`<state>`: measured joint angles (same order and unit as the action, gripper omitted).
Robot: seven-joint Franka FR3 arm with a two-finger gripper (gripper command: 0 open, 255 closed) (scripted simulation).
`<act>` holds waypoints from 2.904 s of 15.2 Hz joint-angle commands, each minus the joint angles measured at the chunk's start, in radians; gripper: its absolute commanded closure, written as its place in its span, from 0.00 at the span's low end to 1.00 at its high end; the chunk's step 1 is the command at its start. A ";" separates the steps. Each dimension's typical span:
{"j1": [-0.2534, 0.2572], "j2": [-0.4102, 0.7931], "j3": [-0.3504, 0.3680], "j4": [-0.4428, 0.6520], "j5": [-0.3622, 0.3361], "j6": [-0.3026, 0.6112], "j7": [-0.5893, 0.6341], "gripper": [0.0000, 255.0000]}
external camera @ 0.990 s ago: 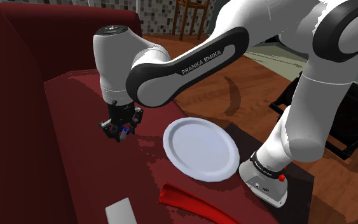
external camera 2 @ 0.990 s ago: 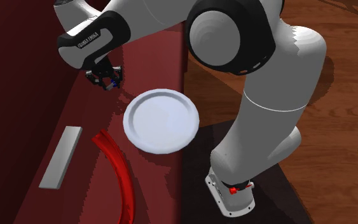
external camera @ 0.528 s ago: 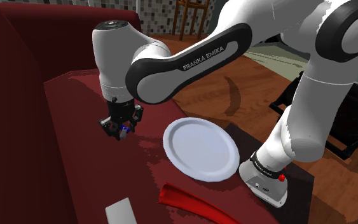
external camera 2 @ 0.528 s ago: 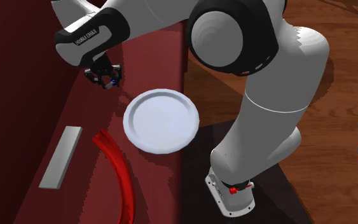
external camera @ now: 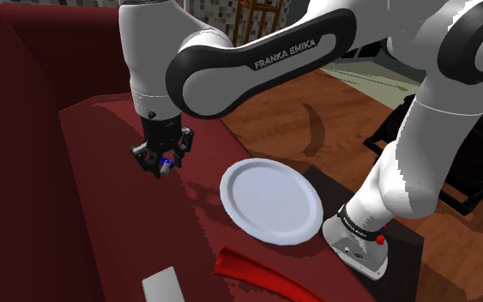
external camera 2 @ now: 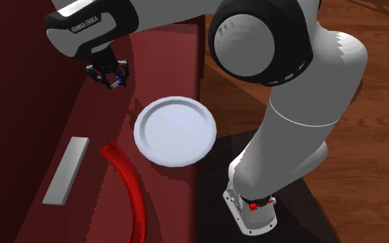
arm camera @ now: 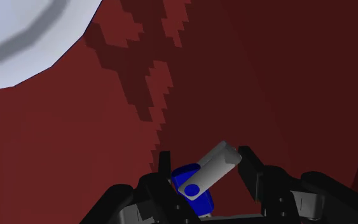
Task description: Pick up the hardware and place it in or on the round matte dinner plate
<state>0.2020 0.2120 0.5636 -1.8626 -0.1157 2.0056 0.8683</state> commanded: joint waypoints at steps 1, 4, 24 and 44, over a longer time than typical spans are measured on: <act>-0.001 -0.009 0.002 0.016 0.007 -0.024 -0.004 1.00; -0.003 -0.022 0.004 0.042 0.015 -0.061 -0.009 1.00; 0.061 -0.856 -0.126 -0.693 0.392 -0.097 -0.291 1.00; 0.134 -0.994 -0.116 -0.973 0.470 0.036 -0.321 1.00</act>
<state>0.3352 -0.7823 0.4463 -2.8328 0.3529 2.0383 0.5466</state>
